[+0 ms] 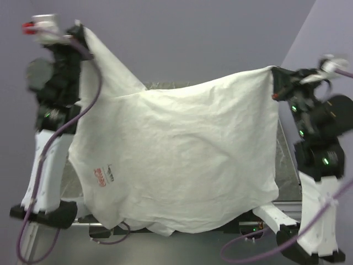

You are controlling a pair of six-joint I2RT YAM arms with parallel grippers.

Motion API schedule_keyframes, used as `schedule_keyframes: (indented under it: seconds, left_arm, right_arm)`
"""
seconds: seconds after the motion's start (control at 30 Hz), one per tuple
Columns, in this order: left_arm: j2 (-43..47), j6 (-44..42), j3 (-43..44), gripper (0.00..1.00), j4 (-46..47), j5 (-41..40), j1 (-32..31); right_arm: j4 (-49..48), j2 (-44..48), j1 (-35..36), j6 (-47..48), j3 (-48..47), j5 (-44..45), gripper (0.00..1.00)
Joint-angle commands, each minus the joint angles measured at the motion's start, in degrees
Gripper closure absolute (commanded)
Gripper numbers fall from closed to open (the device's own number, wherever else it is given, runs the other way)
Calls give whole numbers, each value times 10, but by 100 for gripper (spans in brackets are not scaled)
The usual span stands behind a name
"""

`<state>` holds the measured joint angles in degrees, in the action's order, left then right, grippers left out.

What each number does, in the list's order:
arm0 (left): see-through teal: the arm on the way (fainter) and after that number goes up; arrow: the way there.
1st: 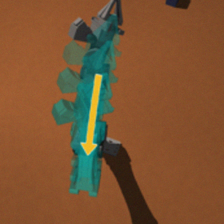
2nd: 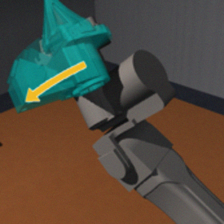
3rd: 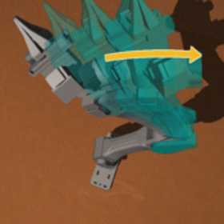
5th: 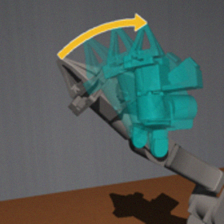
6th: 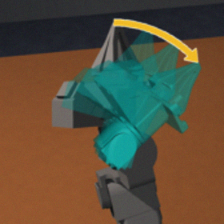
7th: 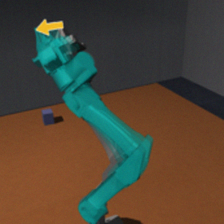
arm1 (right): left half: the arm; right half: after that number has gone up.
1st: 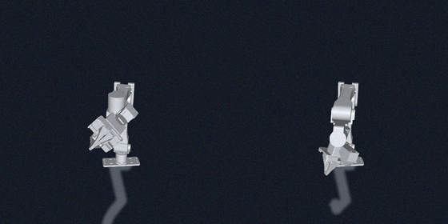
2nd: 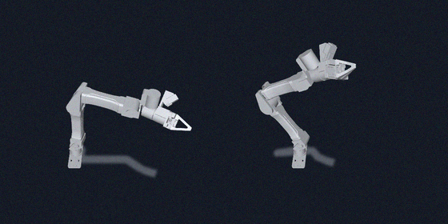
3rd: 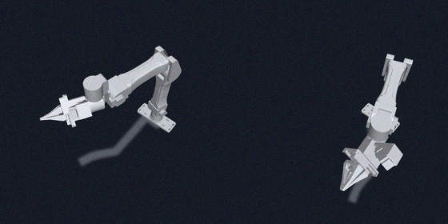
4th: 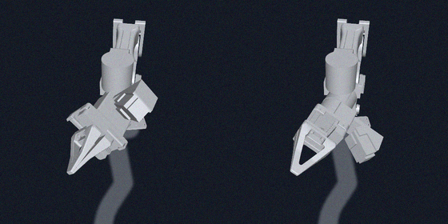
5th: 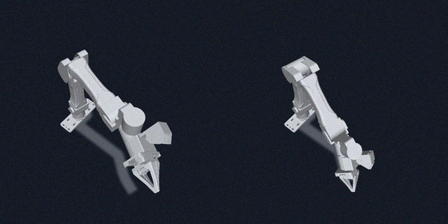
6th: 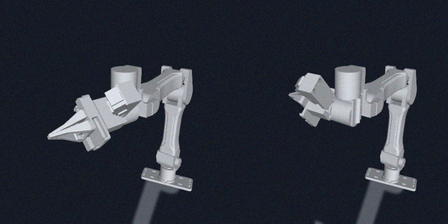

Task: Fold and stack the t-shirts
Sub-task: Flatten the tshirt out

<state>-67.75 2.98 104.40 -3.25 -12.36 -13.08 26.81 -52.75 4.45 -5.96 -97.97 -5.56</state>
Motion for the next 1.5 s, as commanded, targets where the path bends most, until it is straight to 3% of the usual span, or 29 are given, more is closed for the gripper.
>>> schedule_keyframes:
  seconds: [0.0,0.13,0.27,0.43,0.7,0.93,1.2,1.47]
  left_arm:
    - [-93,-24,-81,99,28,15,4]
    - [-195,-51,-133,99,86,19,7]
    - [-309,-54,-125,99,125,30,12]
    - [-449,-47,-84,99,153,50,20]
    - [-560,-14,-25,99,169,74,52]
    - [-560,10,-10,99,147,102,61]
    - [-498,34,-39,99,120,111,61]
    - [-492,73,-25,99,97,162,59]
  right_arm:
    - [2,-88,-5,11,93,16,100]
    - [-90,-180,-5,20,210,55,100]
    - [-146,-304,-7,32,233,100,100]
    - [-176,-484,-22,48,159,86,100]
    - [-195,-622,-41,82,54,80,100]
    - [-184,-678,-41,90,-19,86,100]
    - [-203,-673,-42,95,-12,95,100]
    - [-223,-667,-59,89,8,143,100]
